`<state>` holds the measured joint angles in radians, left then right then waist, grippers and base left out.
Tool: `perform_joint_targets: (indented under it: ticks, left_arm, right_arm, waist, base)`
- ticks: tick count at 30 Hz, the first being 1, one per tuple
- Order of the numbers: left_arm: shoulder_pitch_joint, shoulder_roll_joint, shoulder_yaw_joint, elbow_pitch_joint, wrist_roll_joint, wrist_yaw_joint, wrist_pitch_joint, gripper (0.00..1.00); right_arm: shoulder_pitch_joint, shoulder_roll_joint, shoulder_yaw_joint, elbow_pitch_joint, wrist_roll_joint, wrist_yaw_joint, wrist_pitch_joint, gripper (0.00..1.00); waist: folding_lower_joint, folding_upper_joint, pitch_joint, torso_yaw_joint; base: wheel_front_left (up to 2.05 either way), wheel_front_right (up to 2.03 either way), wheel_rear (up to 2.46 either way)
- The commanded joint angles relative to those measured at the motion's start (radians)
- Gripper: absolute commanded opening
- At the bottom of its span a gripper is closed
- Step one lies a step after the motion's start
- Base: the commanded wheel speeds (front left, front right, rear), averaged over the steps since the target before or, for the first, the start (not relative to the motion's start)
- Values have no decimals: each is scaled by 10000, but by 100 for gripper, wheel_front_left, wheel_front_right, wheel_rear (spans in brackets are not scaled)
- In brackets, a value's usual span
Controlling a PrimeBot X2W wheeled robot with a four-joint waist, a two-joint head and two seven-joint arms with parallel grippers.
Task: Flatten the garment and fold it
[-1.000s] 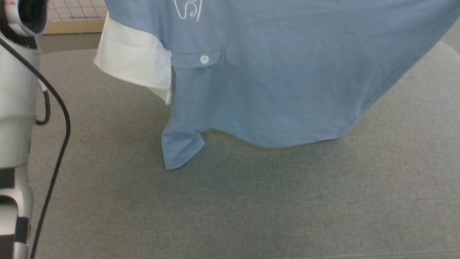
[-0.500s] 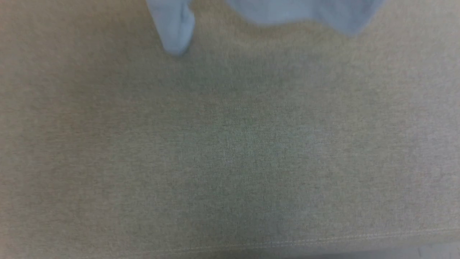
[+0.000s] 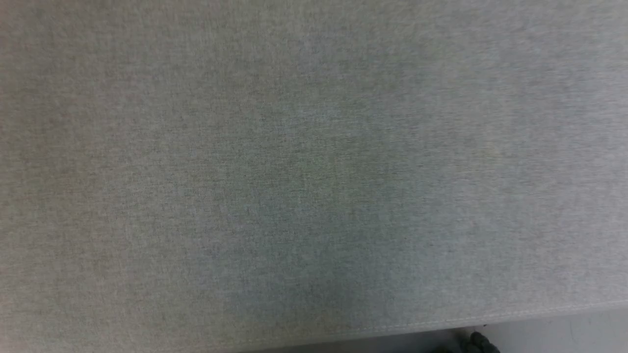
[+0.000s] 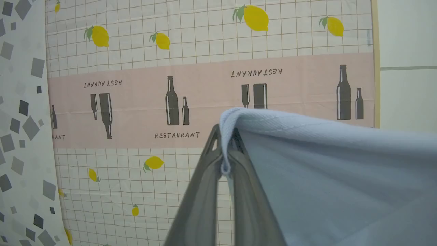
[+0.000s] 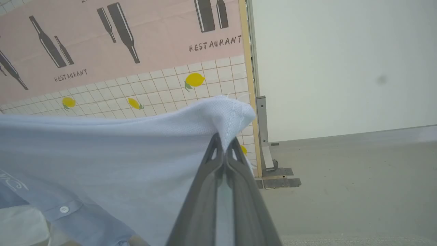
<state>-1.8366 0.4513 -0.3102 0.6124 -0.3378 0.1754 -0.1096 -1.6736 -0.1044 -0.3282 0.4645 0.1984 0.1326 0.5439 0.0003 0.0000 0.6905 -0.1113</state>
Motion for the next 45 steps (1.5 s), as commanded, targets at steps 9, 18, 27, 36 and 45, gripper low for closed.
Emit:
perform_joint_targets:
  ticks: [9,18,27,36,45]
  left_arm:
    - [2653,-544,281,747,-975,-499,-1196,0]
    - [7560,-758,608,237,-1665,-945,-1509,0]
    - [13348,-1114,777,-1181,-2599,-785,-1264,0]
    - [17529,-1127,672,-2548,-4006,-663,798,0]
    - [19626,-533,627,-3938,-4707,179,3019,0]
  right_arm:
    - [2860,-1047,1288,-109,1767,-19,-525,0]
    - [7950,-1400,2409,-985,3809,-19,-1275,0]
    - [12592,-1390,2602,-1741,4510,-19,-1683,0]
    - [15535,-1518,2087,-2419,4191,-19,-1447,0]
    - [17437,-1602,1767,-3325,3565,-19,95,0]
  waist:
    - [-3,0,-791,996]
    - [-3,0,-3500,1388]
    - [-3,0,-5293,1427]
    - [-3,0,-6126,1362]
    - [-3,0,-6471,1206]
  base:
    - [0,0,0]
    - [0,0,0]
    - [0,0,0]
    - [0,0,0]
    - [0,0,0]
